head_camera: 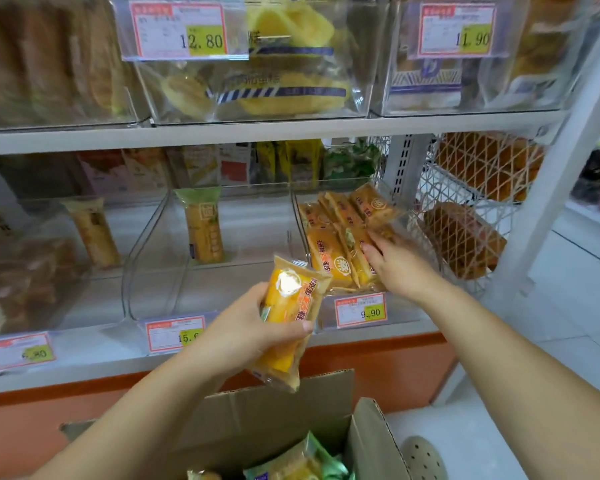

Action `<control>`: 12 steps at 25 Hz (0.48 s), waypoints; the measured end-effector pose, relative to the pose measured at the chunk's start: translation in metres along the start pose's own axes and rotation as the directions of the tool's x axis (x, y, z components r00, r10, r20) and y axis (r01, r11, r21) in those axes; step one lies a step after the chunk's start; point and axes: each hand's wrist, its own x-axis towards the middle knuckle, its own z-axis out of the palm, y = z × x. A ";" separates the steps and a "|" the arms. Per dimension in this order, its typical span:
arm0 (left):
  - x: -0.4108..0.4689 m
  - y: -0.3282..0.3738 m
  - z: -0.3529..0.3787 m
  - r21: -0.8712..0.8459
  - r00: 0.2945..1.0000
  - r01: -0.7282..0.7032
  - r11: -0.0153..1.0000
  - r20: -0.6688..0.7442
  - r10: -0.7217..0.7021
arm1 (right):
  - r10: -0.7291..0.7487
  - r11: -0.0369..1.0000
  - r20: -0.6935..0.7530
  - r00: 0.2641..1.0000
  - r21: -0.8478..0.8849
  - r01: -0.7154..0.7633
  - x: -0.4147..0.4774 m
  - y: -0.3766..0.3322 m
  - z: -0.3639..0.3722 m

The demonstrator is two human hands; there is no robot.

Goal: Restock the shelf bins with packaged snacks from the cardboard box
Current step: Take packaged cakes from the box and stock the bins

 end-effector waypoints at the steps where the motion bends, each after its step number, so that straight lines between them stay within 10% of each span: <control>1: 0.000 0.003 0.001 0.018 1.000 -0.008 1.000 0.016 0.008 | 0.000 0.998 0.003 1.000 0.057 0.000 -0.004 -0.001 -0.005; 5: 0.003 0.019 0.000 0.090 0.987 -0.054 0.994 0.155 0.040 | 0.011 0.923 -0.113 0.994 0.382 0.034 -0.038 -0.011 -0.045; 12: 0.039 0.079 0.016 0.258 0.871 -0.208 0.943 0.489 0.058 | -0.226 0.538 0.159 0.961 0.843 -0.013 -0.093 -0.021 -0.048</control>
